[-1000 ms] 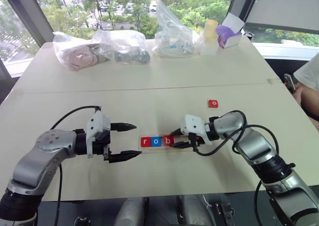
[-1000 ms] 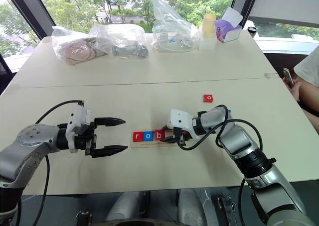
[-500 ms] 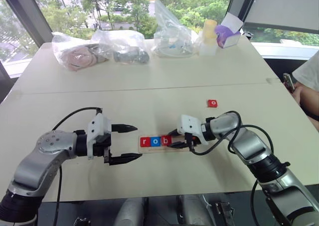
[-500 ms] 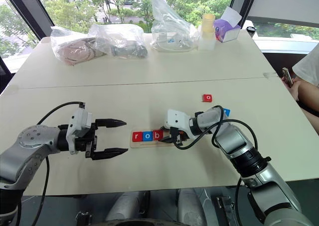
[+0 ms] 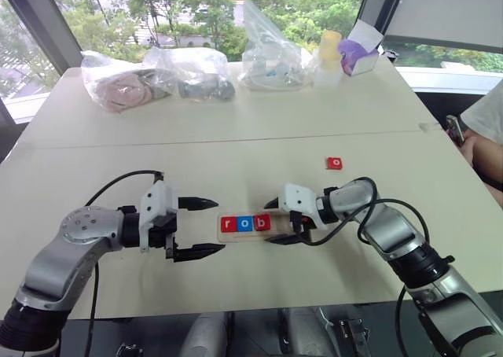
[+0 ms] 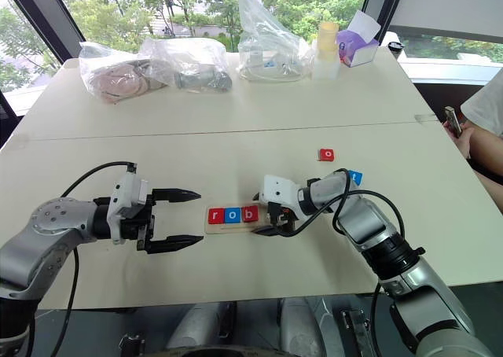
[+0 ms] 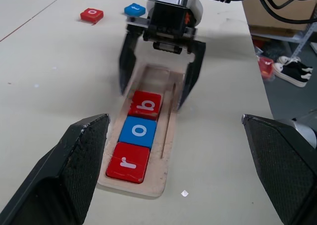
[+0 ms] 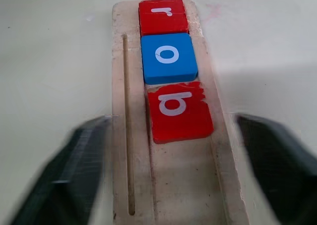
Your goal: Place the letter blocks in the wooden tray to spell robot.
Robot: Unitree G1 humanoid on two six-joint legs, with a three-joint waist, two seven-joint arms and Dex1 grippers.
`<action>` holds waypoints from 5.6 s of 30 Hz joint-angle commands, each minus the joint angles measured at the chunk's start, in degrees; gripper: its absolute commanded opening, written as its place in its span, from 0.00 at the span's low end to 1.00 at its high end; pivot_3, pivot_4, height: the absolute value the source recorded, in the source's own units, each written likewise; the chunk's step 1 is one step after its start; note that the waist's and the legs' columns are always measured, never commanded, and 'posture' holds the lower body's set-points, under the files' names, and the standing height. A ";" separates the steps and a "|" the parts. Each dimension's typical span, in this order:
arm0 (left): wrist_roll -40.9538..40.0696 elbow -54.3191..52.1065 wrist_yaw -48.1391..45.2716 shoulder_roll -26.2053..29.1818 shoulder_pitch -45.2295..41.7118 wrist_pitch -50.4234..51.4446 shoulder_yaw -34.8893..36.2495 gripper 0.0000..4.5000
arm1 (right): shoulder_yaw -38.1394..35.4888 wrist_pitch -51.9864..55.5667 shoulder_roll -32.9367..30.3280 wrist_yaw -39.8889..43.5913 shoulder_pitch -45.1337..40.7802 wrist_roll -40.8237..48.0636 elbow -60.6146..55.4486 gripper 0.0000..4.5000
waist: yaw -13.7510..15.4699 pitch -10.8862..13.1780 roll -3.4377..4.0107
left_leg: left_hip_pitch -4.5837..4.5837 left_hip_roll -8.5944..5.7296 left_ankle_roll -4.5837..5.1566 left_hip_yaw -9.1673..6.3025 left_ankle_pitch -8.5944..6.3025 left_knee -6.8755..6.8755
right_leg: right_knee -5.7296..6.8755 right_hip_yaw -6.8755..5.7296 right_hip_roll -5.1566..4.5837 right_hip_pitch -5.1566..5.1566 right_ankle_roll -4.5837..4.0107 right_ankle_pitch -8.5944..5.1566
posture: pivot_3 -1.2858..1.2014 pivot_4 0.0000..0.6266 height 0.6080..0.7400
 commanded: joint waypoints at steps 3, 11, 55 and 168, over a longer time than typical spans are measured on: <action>-0.09 -1.04 0.43 -0.15 -0.63 -0.84 0.36 1.00 | -0.78 -0.96 0.42 -0.21 -1.07 -0.08 -0.68 1.00 | -0.01 0.00 0.00 | 0.00 0.00 0.00 0.00 0.00 0.00 | 0.00 0.00 0.01 0.00 0.00 0.00 | 0.52 0.24 1.00; -0.49 -1.73 1.35 -0.46 0.09 -0.70 0.34 1.00 | -19.32 15.15 0.70 -13.64 -2.20 7.55 -8.66 1.00 | 0.13 0.01 0.01 | 0.00 -0.01 0.00 -0.01 0.00 0.00 | 0.01 0.01 -0.03 0.00 0.00 0.00 | 0.52 0.24 1.00; 2.81 2.48 2.20 -6.17 -4.16 -3.28 -4.60 1.00 | -36.18 49.08 13.74 -56.44 -5.82 6.19 -9.28 0.26 | -0.09 0.00 0.11 | -0.03 -0.01 -0.03 0.10 0.03 -0.07 | 0.11 0.11 0.08 -0.14 -0.06 0.06 | 0.52 0.24 1.00; -0.03 -2.24 1.83 -2.19 -0.96 -1.72 -3.61 1.00 | -4.37 -7.90 -6.45 3.91 0.76 -1.39 -0.35 0.25 | 0.09 0.09 0.14 | 0.00 0.00 0.06 0.04 0.04 0.08 | 0.01 0.00 -0.02 0.06 0.00 0.00 | 0.52 0.24 1.00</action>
